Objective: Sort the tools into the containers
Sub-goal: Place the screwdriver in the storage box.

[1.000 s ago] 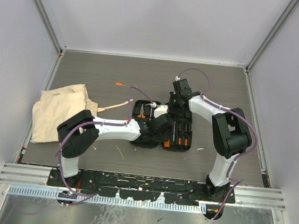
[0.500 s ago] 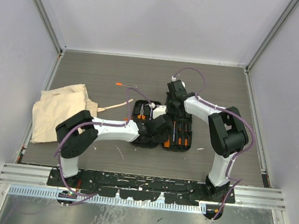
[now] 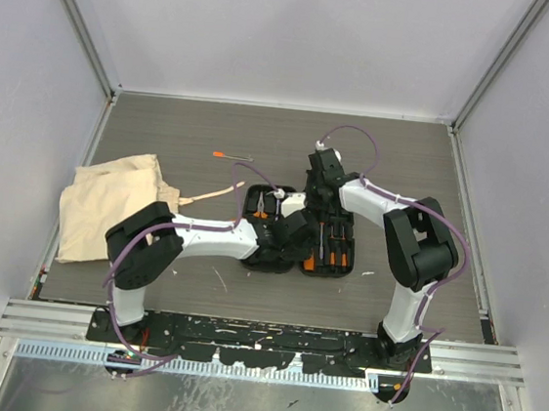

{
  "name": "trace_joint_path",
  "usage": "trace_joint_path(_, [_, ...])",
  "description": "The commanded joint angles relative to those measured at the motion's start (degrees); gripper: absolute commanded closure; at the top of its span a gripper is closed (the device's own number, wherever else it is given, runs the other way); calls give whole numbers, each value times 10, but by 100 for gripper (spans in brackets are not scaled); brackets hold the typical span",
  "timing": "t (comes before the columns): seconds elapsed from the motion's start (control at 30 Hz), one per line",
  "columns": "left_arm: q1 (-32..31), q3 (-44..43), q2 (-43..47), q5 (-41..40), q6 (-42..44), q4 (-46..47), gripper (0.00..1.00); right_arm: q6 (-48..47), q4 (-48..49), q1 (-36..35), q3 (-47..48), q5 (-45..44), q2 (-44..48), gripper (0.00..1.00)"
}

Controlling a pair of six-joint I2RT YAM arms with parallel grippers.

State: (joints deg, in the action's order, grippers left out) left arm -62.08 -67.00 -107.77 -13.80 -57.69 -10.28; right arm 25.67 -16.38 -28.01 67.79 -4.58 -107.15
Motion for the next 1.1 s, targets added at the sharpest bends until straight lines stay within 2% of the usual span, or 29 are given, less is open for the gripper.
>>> trace_joint_path(0.0, [-7, 34, -94, 52, -10, -104, 100, 7, -90, -12, -42, 38, -28, 99])
trace_joint_path(0.3, [-5, 30, -124, 64, -13, -134, 100, 12, -84, -10, -51, 53, -11, 99])
trace_joint_path(0.57, [-3, 50, -61, 19, 9, -181, 100, 9, -98, -8, -44, 74, 13, 99])
trace_joint_path(0.83, [11, 111, 2, -12, 11, -209, 100, 12, -112, -8, -57, 80, 55, 99])
trace_joint_path(1.07, [13, 108, 56, -51, 31, -235, 100, 23, -112, -8, -71, 93, 95, 99])
